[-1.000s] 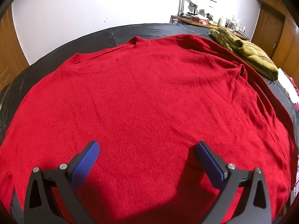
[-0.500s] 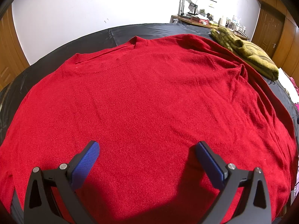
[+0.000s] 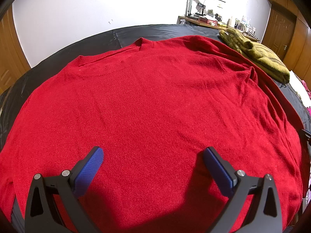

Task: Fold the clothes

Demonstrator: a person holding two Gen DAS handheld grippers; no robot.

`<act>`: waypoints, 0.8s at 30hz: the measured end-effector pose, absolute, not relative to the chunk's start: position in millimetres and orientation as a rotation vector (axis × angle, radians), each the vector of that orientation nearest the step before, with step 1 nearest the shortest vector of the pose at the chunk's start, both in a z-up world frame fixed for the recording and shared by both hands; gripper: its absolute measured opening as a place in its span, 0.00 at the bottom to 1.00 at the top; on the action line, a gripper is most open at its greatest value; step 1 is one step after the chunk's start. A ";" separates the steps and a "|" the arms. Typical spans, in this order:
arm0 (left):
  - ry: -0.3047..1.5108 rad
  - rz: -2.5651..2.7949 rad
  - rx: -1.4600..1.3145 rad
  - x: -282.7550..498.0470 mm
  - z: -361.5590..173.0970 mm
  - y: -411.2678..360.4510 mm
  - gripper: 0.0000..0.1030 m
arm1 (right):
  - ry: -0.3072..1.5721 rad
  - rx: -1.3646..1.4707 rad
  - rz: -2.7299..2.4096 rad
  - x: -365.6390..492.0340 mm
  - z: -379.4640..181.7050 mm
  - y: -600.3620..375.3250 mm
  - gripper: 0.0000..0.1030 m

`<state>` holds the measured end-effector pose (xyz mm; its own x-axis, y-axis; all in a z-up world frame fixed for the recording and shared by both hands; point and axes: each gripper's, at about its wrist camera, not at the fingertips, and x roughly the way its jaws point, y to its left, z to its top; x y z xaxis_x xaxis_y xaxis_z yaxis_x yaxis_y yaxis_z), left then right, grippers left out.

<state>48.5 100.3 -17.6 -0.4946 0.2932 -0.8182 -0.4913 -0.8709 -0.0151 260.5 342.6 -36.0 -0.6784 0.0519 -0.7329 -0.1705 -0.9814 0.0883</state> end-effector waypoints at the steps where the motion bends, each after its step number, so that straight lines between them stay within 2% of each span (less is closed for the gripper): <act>1: 0.305 2.360 -1.232 48.4 -17.6 100.2 1.00 | 0.190 -1.172 2.762 262.7 -33.6 338.4 0.03; 10: 0.305 2.360 -1.231 47.8 -17.9 99.6 1.00 | -0.244 -0.884 2.680 274.4 2.7 295.3 0.02; 14: 0.304 2.359 -1.231 47.0 -17.9 99.0 1.00 | -0.214 -0.828 2.672 273.7 17.6 302.9 0.02; 16: 0.304 2.358 -1.231 46.4 -18.1 98.9 1.00 | -0.020 -0.826 2.724 271.9 27.2 321.9 0.02; 22: 0.297 2.357 -1.229 45.9 -17.8 98.1 1.00 | 0.958 -0.791 2.932 269.2 42.9 382.2 0.02; 24: 0.286 2.355 -1.228 45.5 -17.4 97.2 1.00 | 1.188 -0.814 2.975 261.8 39.3 381.0 0.02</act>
<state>45.5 97.2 -17.4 -0.4919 0.3066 -0.8149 -0.4925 -0.8698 -0.0300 261.8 381.0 39.3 -0.8661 -0.3224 -0.3819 -0.0294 -0.7300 0.6828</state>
